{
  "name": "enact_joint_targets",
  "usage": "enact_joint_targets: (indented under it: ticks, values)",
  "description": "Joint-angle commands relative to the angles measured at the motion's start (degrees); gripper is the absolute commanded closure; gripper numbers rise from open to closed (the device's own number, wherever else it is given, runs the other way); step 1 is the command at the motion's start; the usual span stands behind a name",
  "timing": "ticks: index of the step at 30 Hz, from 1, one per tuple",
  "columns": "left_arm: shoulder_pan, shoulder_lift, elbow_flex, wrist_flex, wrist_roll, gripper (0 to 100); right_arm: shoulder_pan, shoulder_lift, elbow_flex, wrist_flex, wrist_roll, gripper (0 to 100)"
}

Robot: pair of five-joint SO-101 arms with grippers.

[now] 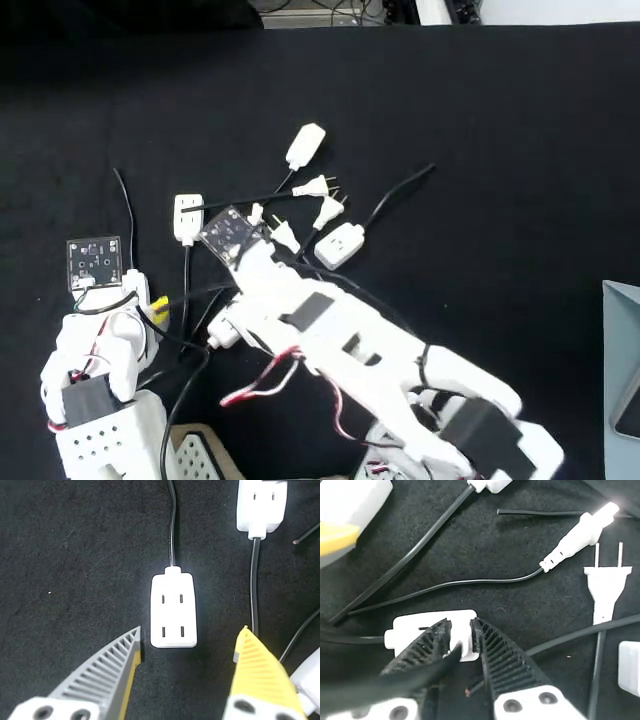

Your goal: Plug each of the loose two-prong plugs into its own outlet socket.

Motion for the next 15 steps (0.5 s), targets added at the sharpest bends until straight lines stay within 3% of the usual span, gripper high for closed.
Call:
enact_joint_targets:
  ticks: [1, 9, 15]
  values:
    - [-0.4, -0.4, -0.3, -0.9, 0.2, 70, -1.6, 4.9, -3.8, 4.3, 0.7, 98.8]
    - [-0.4, -0.4, -0.2, -0.9, 0.2, 70, -0.6, 0.0, -5.8, 6.6, 0.5, 98.8]
    - [-0.4, -0.4, 0.5, -1.3, 0.1, 70, 9.0, -13.1, -14.2, 14.9, -1.6, 98.8]
